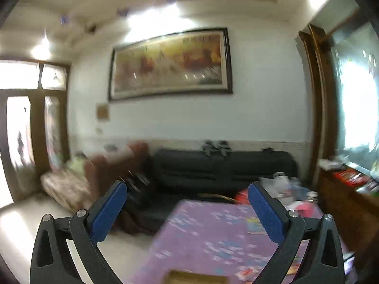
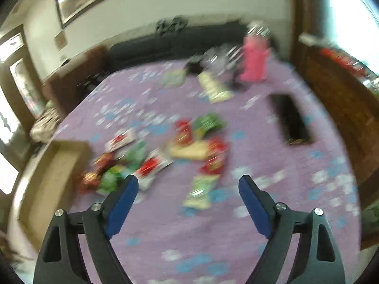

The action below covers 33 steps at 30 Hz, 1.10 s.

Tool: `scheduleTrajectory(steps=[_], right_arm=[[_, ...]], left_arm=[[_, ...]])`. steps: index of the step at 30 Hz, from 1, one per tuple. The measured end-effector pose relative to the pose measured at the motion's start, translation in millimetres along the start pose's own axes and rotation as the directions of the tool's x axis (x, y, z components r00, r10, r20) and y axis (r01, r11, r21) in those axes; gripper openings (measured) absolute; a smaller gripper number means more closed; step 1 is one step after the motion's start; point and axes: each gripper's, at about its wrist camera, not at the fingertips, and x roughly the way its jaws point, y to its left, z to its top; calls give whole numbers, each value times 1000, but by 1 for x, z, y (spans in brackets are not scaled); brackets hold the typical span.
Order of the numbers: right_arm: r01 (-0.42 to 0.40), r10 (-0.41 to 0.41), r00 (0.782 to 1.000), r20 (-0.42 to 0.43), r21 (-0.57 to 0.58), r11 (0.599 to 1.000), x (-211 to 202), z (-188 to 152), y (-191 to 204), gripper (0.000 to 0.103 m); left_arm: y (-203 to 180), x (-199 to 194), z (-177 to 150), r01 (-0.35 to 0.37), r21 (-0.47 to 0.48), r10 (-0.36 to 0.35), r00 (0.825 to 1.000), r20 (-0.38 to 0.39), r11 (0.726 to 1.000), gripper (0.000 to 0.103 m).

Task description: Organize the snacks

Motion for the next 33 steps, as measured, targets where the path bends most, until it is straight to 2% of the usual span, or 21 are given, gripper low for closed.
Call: scheduleTrajectory(steps=[1,3,4,5,6,7,9,10,11,15,16,20,22,28,31,33], right_arm=[[-43,44,999,-28,8,999,6,-2,4,86],[-164,169,982,-88,60,985,26,-10,16,80],[-192,199,974,-110,76,978,34,-11,21,72],[-215,225,966,-127,88,973,42,-12,28,66],[-232,243,961,-135,94,968,48,-13,34,65],[-240,251,958,-138,96,966,54,-13,42,65],[-236,246,959,-141,85,968,64,-11,55,65],[-238,248,958,-144,81,968,69,-9,59,65],[-234,242,959,-149,72,970,74,-8,64,65],[-190,197,964,-177,58,980,94,-13,80,65],[-184,192,965,-177,58,981,99,-13,84,65],[-202,213,960,-180,78,976,110,-18,82,15],[-229,242,954,-175,92,969,106,-22,75,10],[-254,258,959,-118,50,966,76,-37,48,9],[-276,280,957,-79,61,959,63,-42,30,8],[-301,307,950,-62,87,950,62,-42,19,8]], left_arm=[[2,3,-13,37,-33,-38,999,-13,999,103],[-3,9,-49,97,-45,-100,993,-70,994,103],[-7,9,-58,113,-37,-116,989,-91,993,101],[-12,12,-73,142,-26,-145,983,-117,989,97],[-16,14,-91,177,-15,-177,973,-148,984,86],[-20,17,-108,201,-10,-199,962,-189,980,74],[-27,23,-138,274,-49,-277,922,-269,960,62],[-28,23,-147,301,-74,-309,905,-294,951,61],[-29,25,-156,310,-89,-322,894,-311,947,61],[-37,34,-190,333,-122,-354,856,-377,935,61],[-39,36,-192,332,-127,-355,851,-386,935,61],[-50,51,-215,323,-124,-343,826,-448,938,61],[-56,55,-221,324,-111,-337,814,-473,939,61],[-82,91,-245,322,-104,-322,759,-567,941,61],[-104,115,-255,327,-100,-316,719,-619,940,61],[-119,137,-265,308,-103,-296,684,-667,946,61]])
